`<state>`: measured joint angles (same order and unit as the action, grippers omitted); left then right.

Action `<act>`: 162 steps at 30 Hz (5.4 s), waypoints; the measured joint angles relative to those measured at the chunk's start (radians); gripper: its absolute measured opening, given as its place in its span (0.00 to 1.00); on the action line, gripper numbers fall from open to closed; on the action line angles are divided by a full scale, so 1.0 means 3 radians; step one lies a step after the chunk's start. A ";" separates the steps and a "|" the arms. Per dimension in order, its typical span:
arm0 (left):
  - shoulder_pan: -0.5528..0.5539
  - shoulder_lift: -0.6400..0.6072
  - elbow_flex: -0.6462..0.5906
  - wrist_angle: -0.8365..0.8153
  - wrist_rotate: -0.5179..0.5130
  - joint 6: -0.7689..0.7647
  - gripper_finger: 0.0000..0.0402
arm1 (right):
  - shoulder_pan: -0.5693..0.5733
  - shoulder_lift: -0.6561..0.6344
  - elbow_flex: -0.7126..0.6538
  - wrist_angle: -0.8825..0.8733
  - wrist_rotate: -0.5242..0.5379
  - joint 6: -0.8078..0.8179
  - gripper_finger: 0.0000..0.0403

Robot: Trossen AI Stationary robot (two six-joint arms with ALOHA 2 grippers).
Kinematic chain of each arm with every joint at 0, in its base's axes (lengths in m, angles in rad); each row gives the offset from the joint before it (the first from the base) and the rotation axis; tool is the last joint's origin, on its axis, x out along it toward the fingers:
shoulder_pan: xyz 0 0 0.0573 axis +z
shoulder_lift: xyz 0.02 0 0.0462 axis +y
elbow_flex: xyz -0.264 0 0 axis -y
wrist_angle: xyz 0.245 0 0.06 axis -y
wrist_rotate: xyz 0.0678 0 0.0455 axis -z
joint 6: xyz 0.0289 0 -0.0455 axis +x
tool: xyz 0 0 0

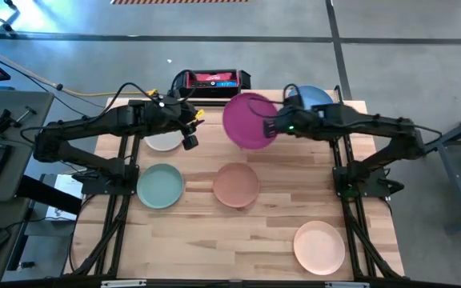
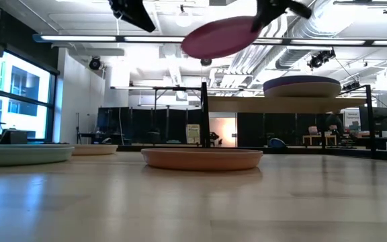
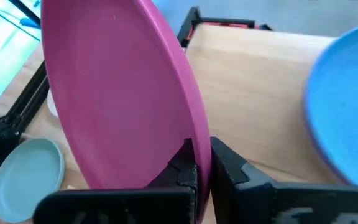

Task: Place and stack plates onto a shelf
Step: Stack the pink plate on top of the blue plate on the shelf

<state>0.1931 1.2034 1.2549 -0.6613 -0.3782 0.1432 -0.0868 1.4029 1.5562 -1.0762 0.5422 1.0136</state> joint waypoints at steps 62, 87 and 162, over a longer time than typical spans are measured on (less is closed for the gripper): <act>0.0491 0.0001 -0.0004 -0.0072 0.0006 0.0085 0.30 | -0.0459 -0.2632 -0.2584 0.0117 0.1038 0.2739 0.00; 0.0491 0.0003 -0.0004 -0.0104 0.0006 0.0087 0.30 | -0.0721 -0.2324 -0.2715 0.0530 0.0950 0.2831 0.15; 0.0490 0.0003 -0.0004 -0.0090 0.0116 0.0168 0.30 | -0.1433 -0.2285 -0.2279 0.0637 -0.1373 0.2173 0.51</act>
<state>0.3401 1.2041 1.2537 -0.6881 -0.3435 0.1936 -0.5167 0.7174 0.8726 -0.8852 0.1304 1.6653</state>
